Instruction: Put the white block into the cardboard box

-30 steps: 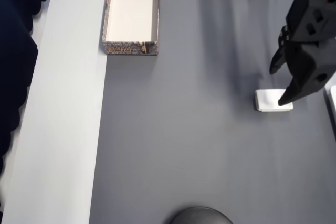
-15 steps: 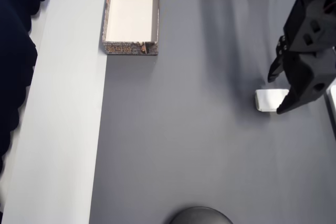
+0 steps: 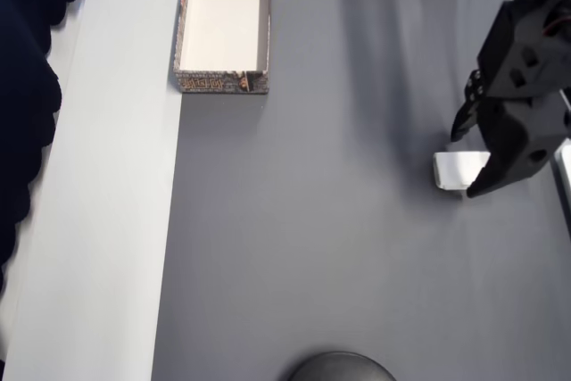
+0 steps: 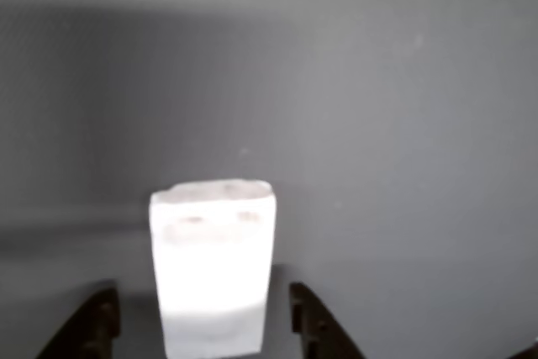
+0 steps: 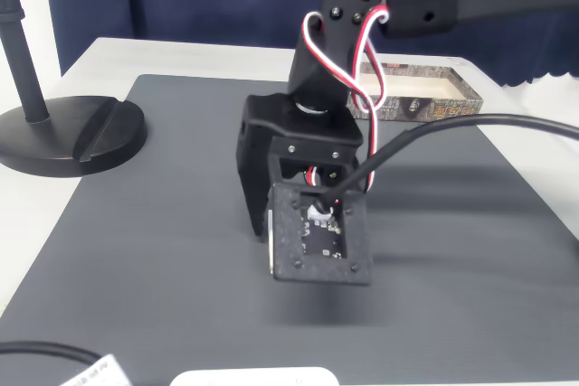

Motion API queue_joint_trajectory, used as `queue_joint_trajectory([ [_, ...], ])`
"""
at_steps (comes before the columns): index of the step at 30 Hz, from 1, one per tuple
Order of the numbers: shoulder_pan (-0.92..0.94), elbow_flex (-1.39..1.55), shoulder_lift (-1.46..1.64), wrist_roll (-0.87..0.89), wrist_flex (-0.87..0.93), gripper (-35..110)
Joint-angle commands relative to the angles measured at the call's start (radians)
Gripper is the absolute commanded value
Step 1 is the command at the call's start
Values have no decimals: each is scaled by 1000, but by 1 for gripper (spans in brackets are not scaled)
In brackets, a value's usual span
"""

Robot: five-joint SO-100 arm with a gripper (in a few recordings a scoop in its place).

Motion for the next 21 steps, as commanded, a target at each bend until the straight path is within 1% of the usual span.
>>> queue_joint_trajectory([
  [1,-11,-63,12,11,-11,30],
  [13,-18,-64,-9,11,-28,30],
  [21,-17,-64,-6,12,37,30],
])
